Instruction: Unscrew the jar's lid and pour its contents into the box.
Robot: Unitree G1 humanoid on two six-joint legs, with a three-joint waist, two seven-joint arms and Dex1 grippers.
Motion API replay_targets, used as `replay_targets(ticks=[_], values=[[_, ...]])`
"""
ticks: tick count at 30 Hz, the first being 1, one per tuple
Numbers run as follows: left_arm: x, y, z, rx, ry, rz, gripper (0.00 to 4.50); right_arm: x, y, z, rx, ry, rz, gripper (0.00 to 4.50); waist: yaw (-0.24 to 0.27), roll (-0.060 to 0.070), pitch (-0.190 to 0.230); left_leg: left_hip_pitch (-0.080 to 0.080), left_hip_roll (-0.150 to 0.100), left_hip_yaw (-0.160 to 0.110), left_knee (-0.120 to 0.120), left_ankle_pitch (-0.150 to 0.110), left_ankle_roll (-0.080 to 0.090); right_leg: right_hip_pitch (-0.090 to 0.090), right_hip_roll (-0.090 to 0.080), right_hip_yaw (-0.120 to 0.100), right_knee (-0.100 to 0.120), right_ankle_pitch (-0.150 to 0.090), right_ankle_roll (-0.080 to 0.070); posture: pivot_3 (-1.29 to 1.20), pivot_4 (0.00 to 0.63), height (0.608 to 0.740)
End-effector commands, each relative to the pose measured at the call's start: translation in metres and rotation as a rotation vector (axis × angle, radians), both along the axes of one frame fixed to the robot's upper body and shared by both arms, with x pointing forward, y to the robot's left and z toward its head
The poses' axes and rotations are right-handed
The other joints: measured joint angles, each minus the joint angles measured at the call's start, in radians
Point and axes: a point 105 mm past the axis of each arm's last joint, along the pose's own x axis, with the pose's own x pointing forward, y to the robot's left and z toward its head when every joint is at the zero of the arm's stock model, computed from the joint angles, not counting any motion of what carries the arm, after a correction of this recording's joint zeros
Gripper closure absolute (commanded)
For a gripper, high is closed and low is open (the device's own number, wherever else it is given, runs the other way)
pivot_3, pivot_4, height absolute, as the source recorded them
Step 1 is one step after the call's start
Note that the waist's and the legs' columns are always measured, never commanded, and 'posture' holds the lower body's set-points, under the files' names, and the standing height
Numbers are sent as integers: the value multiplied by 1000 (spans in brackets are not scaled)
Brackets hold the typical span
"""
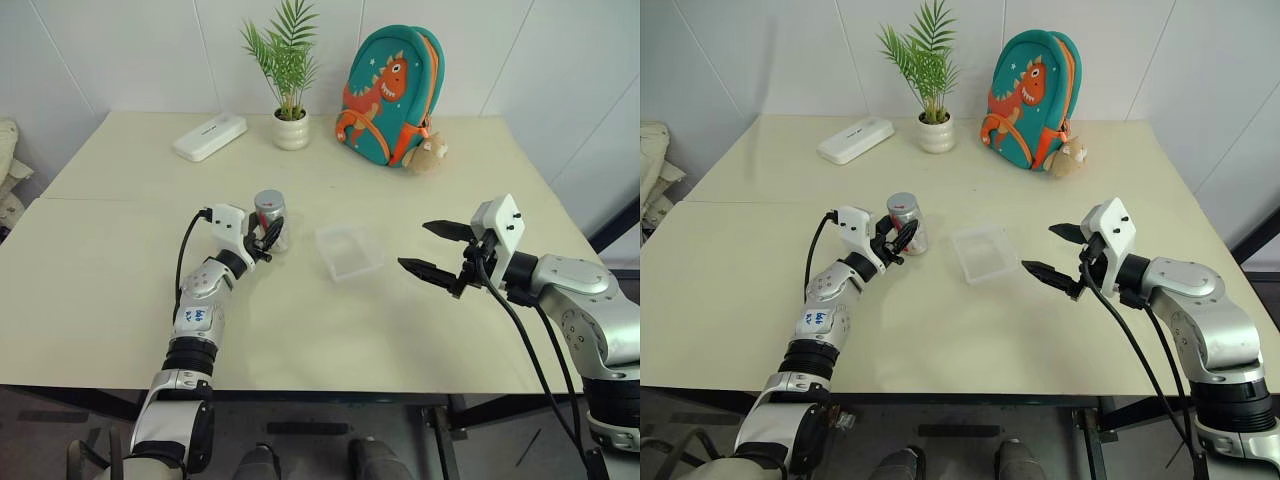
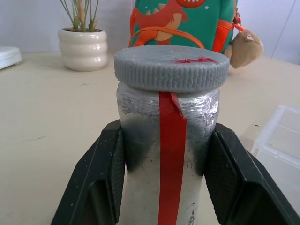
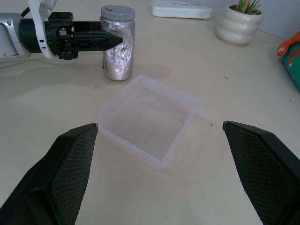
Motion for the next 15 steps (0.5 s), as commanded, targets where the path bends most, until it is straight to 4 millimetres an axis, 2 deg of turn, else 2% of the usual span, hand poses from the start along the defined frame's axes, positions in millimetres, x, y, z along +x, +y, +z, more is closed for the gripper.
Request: replay_targets(ticks=[1,9,15], values=[[-3,1,21,9,-77,-23,2545,-5,5,12,4,-55,24,0,0,0,0,0,0,0,0,0,0,0,0,0,0,0,0,0,150,740],[-23,22,38,97,-137,-121,2545,-9,8,18,22,-67,36,0,-1,0,0,0,0,0,-1,0,0,0,0,0,0,0,0,0,150,740],[-52,37,60,189,-187,-270,2545,-13,21,28,54,-99,60,0,-1,0,0,0,1,0,-1,0,0,0,0,0,0,0,0,0,150,740]])
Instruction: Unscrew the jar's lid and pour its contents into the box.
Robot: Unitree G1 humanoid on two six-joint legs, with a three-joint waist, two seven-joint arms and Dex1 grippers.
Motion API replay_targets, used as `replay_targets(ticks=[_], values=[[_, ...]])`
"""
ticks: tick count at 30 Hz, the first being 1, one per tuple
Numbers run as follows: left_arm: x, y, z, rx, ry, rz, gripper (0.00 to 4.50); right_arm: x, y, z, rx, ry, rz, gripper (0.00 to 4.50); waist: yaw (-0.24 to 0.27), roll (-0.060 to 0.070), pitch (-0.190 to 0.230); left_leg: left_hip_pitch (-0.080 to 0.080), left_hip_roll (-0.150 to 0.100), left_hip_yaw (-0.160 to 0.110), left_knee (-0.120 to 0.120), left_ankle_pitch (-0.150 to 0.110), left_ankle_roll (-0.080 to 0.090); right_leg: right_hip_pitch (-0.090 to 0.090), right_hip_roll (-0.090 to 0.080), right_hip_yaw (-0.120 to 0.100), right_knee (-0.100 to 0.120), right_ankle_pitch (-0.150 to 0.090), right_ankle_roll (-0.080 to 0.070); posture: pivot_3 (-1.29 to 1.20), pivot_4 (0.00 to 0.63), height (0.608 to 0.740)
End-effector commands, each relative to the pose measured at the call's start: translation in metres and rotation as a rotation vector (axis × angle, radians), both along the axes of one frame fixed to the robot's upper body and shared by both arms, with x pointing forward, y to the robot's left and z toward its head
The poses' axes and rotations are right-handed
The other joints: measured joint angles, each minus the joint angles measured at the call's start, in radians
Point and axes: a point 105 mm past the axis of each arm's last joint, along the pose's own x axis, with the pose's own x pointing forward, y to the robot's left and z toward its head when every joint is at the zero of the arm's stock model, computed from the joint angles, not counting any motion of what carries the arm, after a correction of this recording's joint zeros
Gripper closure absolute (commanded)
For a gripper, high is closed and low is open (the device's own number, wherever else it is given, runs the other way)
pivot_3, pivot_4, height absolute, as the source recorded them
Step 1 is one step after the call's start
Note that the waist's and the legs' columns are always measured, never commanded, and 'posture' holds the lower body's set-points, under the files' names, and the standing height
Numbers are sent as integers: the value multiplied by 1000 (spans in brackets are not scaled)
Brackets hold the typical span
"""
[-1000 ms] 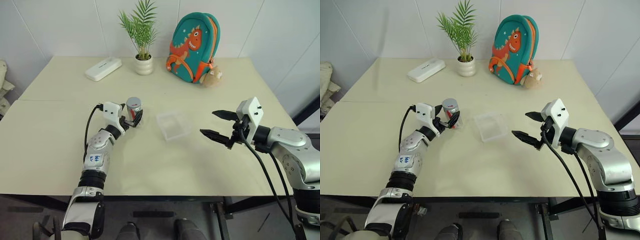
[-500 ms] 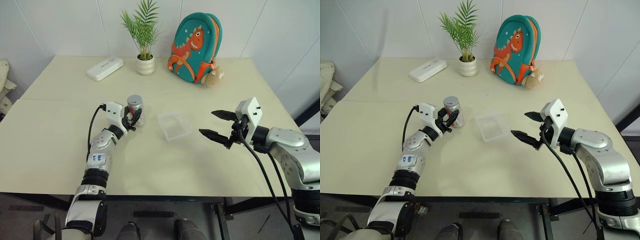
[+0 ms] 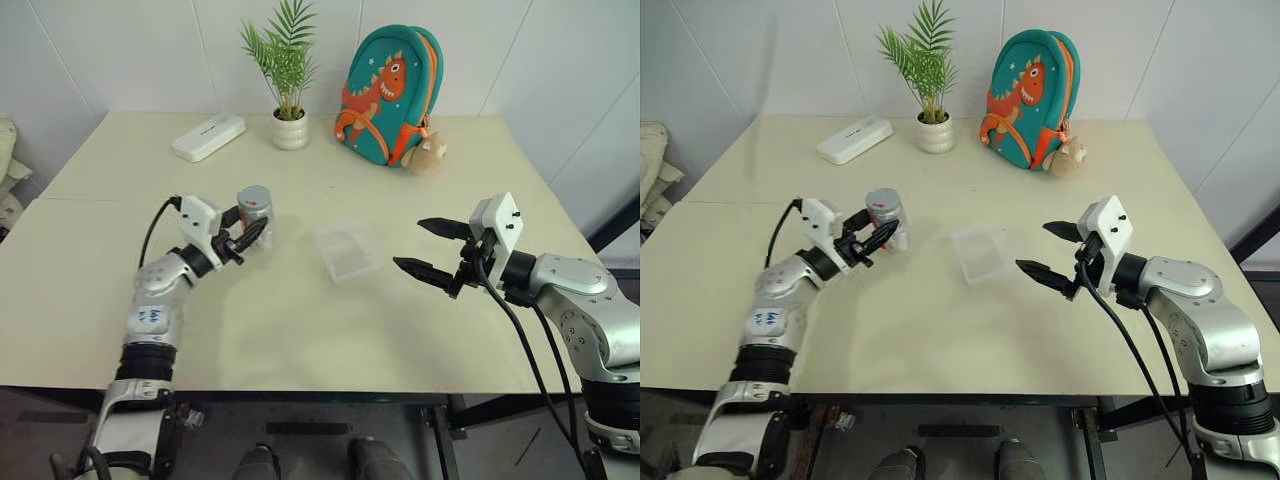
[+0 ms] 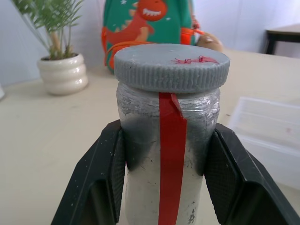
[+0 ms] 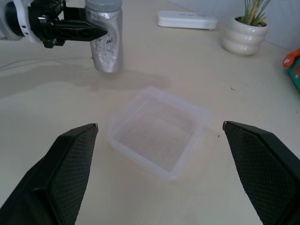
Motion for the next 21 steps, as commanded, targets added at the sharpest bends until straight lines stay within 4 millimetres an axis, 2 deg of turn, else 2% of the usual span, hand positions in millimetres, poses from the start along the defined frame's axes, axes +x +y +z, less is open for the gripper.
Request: replay_targets(ticks=[1,3,6,8,15,21], values=[[-22,5,29,27,-80,-114,2545,-7,14,24,41,-90,32,0,-1,0,0,0,0,0,0,0,0,0,0,0,0,0,0,0,150,740],[-29,6,34,38,-78,-158,2545,-7,18,30,57,-103,33,0,-3,0,0,0,0,0,0,0,0,0,0,0,0,0,0,0,150,740],[-51,-2,37,42,-36,-317,2545,-6,35,48,115,-150,21,0,-9,0,0,0,1,0,0,0,0,0,0,0,0,0,-1,0,150,740],[-57,-7,39,27,-17,-384,2545,-9,48,56,139,-160,39,0,-11,0,0,0,1,1,0,0,0,-1,0,0,0,0,-1,0,150,740],[-67,-28,35,37,48,-557,2545,-24,81,79,220,-176,91,0,-11,0,0,-1,2,0,-1,0,0,-1,1,-1,0,-1,-3,0,150,740],[-71,-42,29,75,60,-646,2545,-41,110,80,259,-127,170,0,-14,0,0,-1,2,0,-3,0,0,-2,1,-1,0,-2,-4,0,150,740]])
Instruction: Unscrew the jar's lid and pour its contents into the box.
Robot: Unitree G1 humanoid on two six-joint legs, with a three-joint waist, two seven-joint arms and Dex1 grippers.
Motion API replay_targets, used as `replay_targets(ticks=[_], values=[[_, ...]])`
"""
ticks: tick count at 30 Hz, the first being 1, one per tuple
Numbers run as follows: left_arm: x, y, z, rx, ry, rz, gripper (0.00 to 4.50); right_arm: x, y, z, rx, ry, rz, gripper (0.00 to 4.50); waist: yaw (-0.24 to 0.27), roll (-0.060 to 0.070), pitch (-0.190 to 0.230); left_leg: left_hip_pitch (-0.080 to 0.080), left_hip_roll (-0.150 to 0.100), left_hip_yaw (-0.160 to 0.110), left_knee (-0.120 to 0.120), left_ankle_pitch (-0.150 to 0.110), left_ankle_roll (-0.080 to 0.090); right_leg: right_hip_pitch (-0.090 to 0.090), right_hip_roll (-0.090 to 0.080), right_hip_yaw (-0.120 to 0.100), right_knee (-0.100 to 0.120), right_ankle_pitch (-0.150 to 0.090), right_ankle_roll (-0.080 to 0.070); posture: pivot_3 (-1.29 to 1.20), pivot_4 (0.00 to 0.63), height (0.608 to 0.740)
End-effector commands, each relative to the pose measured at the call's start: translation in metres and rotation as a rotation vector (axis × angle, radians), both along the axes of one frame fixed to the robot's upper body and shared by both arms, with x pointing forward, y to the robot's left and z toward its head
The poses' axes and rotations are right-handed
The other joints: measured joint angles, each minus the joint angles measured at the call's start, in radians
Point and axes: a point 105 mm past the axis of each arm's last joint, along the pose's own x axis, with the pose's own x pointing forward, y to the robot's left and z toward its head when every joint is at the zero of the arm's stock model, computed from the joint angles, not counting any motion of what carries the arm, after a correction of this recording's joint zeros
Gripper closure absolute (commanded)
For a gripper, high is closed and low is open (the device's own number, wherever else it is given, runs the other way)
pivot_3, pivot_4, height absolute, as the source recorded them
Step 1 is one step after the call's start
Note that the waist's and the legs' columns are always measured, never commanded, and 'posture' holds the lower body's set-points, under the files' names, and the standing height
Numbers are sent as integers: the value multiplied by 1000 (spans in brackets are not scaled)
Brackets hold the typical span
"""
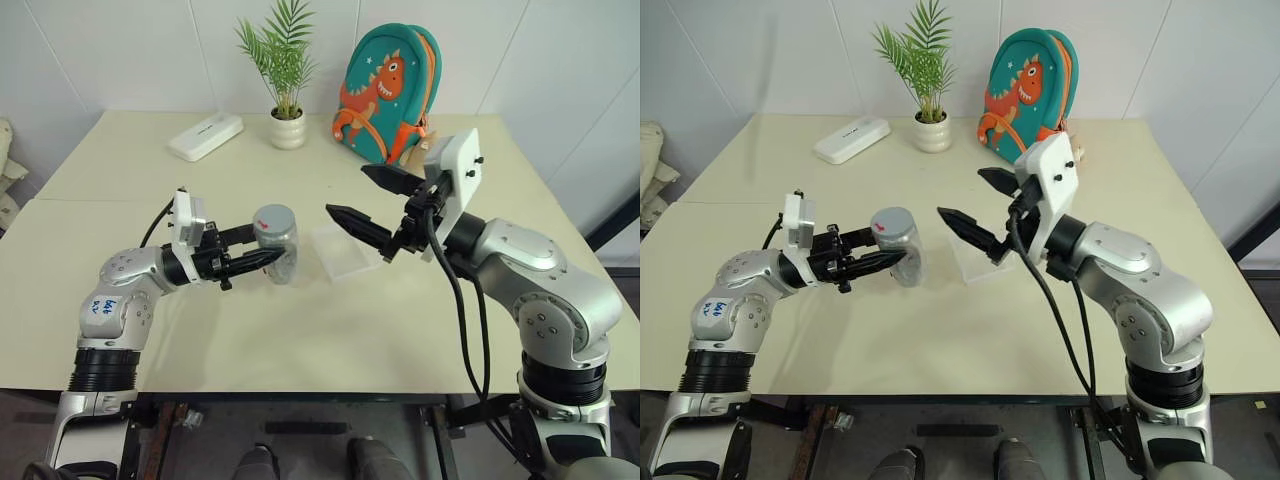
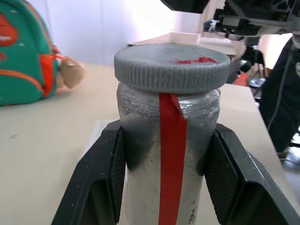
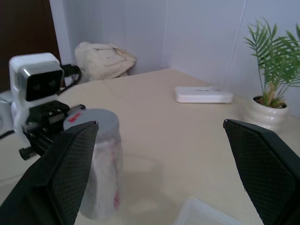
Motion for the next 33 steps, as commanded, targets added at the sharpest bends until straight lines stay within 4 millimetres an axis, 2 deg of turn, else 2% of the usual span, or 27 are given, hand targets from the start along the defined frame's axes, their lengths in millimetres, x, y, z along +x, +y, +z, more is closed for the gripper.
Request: replay_targets(ticks=[1,7,10,17,33], values=[[-5,-9,10,22,-61,-68,2545,-17,19,12,36,-30,65,0,-5,0,0,0,0,0,0,0,0,0,0,0,0,0,0,0,150,740],[-3,-12,10,38,-88,-92,2545,-21,38,5,29,7,86,0,-16,0,0,0,1,0,-1,0,0,-1,1,0,1,-1,-1,0,150,740],[-2,-13,9,38,-97,-101,2545,-15,44,-1,8,16,62,0,-15,0,0,0,1,0,-1,0,0,-1,1,0,1,-1,-1,0,150,740],[1,-16,11,34,-100,-106,2545,1,50,-12,-57,10,-5,0,-16,0,0,0,1,0,-1,0,0,-2,1,0,1,-1,-1,0,150,740],[5,-17,11,25,-94,-88,2545,4,63,-14,-33,27,-10,0,-16,0,0,-1,2,0,-2,0,1,-2,1,-1,1,-1,-2,0,150,740]])
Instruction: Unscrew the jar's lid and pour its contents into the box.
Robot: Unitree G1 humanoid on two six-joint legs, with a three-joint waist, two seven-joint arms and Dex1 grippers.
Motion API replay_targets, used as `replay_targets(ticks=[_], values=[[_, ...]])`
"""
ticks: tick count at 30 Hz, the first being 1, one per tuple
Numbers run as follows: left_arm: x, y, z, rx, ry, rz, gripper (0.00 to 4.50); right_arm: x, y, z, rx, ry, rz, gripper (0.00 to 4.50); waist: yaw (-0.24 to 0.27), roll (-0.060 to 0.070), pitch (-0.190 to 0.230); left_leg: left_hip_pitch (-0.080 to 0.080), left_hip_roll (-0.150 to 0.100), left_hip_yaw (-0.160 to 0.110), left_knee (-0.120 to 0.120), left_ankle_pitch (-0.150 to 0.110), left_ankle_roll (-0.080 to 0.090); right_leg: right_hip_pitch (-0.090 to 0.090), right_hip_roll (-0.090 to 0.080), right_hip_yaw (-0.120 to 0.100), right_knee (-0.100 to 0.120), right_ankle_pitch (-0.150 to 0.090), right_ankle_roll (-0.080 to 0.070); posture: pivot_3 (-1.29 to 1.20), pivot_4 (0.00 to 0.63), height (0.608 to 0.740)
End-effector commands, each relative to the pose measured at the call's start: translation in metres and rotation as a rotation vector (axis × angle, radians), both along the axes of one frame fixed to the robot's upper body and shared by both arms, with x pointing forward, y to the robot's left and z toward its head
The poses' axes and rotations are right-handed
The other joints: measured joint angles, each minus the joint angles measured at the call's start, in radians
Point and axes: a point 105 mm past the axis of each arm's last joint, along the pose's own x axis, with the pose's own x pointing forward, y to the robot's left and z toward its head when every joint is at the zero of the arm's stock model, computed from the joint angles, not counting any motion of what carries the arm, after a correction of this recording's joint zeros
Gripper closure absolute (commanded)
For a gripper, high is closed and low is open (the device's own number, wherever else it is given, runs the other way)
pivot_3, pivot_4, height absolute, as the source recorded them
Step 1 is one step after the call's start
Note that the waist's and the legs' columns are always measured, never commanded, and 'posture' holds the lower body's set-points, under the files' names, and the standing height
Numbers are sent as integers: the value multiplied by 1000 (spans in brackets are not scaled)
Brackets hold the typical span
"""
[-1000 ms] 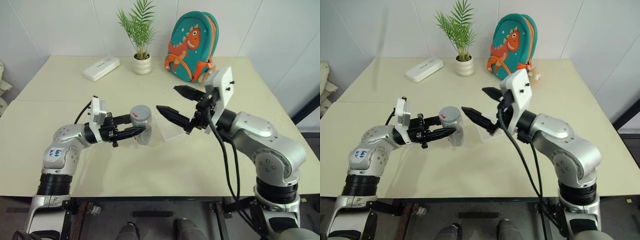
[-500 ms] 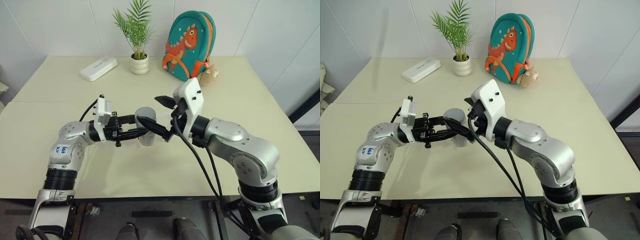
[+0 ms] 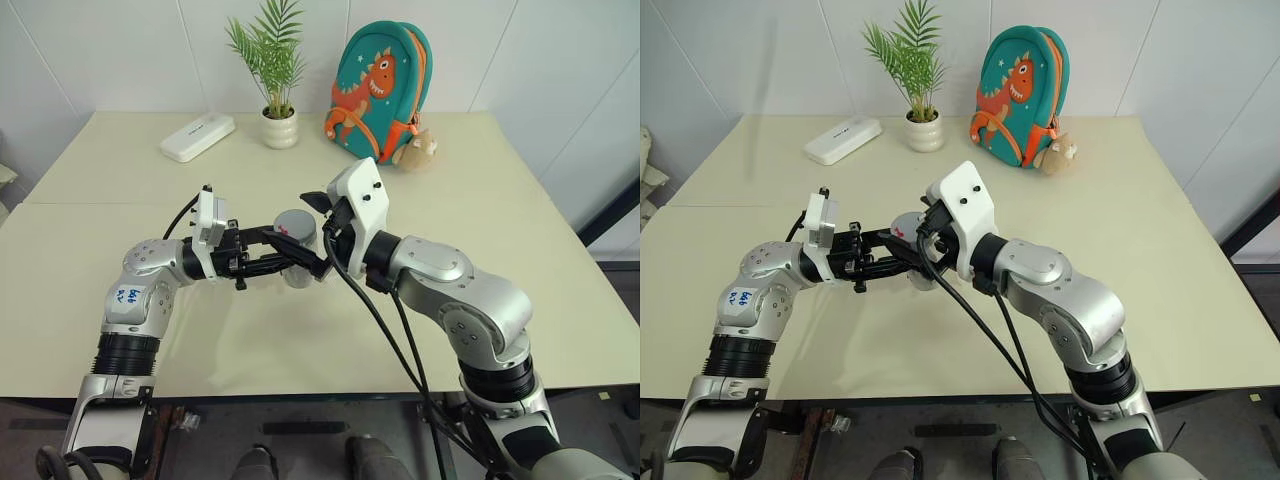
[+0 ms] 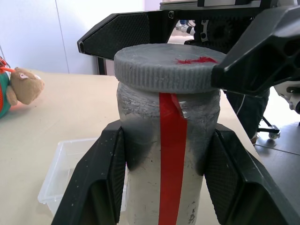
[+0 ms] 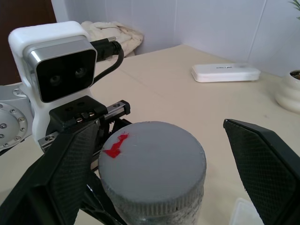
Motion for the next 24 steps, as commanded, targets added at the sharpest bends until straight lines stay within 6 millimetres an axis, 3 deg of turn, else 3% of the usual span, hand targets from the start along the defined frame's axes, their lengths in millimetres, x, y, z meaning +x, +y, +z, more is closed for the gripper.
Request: replay_targets(ticks=[1,5,8,12,24], values=[[1,1,9,-9,-41,11,2545,-4,1,12,24,-46,6,0,0,0,0,0,0,0,0,0,0,0,0,0,0,0,0,0,150,740],[1,1,9,-7,-43,18,2545,-7,2,9,15,-35,30,903,0,0,0,0,0,0,0,0,0,0,0,0,0,0,0,0,150,740],[1,1,9,-8,-45,24,2545,-8,3,7,7,-27,46,1914,0,0,0,0,0,0,0,0,0,0,0,0,0,0,0,0,150,740],[-1,1,9,-12,-45,24,2545,-12,3,7,-2,-38,77,1947,0,0,0,0,0,0,0,0,0,0,0,0,0,0,0,0,150,740],[-7,3,7,17,-22,-42,2545,-44,4,16,-41,-102,461,1947,-1,0,0,0,0,0,-1,0,0,0,0,0,0,0,0,0,150,740]])
